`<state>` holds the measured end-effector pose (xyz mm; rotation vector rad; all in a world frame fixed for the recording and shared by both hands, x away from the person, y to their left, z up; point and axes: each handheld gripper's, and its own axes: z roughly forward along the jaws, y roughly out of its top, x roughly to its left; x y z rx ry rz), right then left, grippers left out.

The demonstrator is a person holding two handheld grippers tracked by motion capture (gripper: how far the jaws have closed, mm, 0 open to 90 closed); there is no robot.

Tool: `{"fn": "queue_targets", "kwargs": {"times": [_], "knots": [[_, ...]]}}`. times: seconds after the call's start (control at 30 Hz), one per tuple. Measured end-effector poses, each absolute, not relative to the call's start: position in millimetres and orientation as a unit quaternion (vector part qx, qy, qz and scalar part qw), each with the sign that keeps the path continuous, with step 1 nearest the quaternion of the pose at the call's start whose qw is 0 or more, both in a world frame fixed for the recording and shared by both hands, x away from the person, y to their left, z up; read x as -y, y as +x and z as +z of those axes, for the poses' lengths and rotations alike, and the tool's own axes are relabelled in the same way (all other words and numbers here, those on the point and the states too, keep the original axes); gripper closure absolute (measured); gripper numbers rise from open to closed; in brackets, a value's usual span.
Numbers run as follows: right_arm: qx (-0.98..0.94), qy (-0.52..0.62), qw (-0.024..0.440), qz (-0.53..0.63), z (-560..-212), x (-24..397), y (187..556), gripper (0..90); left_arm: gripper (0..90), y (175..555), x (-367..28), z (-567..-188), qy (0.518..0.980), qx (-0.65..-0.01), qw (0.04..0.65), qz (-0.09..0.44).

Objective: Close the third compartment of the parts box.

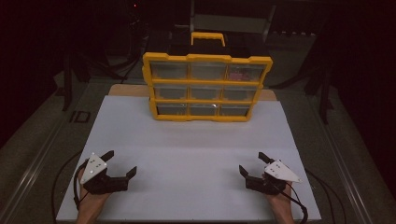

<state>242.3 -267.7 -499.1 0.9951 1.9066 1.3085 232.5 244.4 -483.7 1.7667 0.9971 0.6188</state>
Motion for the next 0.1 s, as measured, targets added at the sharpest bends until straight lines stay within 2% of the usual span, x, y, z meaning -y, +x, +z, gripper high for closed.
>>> {"fn": "queue_targets", "kwargs": {"times": [0.1], "knots": [[-0.721,0.376,0.305,0.496,-499.5,268.5,243.3,11.4,0.3,233.5,-245.5,-485.6,0.727,-0.416,0.482,0.257]]}}
